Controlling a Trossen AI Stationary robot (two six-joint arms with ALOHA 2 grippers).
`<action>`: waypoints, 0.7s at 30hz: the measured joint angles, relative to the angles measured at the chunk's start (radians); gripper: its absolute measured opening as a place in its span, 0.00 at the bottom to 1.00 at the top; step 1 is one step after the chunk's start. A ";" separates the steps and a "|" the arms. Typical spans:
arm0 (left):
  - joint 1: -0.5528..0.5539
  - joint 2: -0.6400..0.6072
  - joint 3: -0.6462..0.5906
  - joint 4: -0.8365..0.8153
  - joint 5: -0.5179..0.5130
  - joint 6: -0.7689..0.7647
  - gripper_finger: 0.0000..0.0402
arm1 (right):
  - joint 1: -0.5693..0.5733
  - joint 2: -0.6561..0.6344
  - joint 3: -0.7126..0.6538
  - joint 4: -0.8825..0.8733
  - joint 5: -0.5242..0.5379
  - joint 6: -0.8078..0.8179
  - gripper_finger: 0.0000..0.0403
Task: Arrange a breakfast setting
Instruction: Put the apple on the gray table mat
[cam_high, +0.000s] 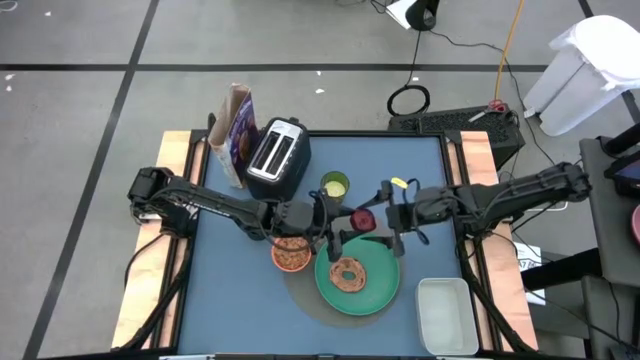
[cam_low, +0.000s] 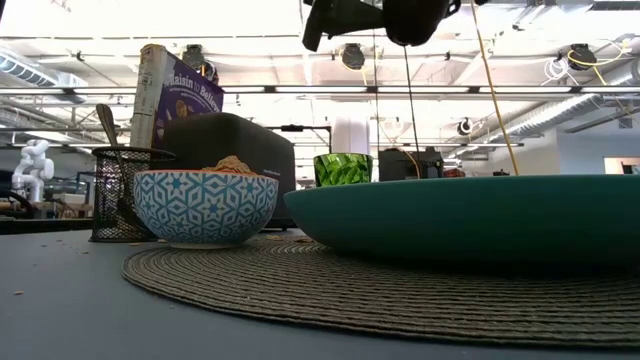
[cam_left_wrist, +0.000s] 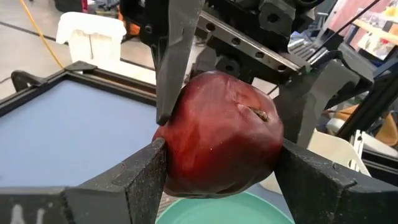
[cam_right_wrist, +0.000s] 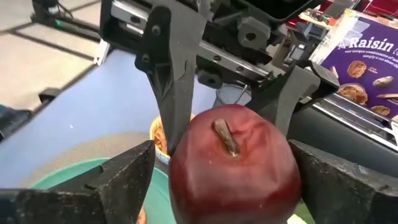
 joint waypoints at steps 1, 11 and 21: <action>0.000 0.000 0.000 -0.001 0.001 0.000 0.67 | 0.000 0.002 0.000 -0.002 0.000 0.001 0.84; 0.000 0.000 0.000 0.000 0.003 0.000 0.67 | 0.000 0.002 0.000 -0.008 0.000 0.004 0.68; 0.000 0.000 0.000 0.001 0.002 0.005 0.67 | 0.000 0.002 0.000 -0.009 0.001 0.010 0.68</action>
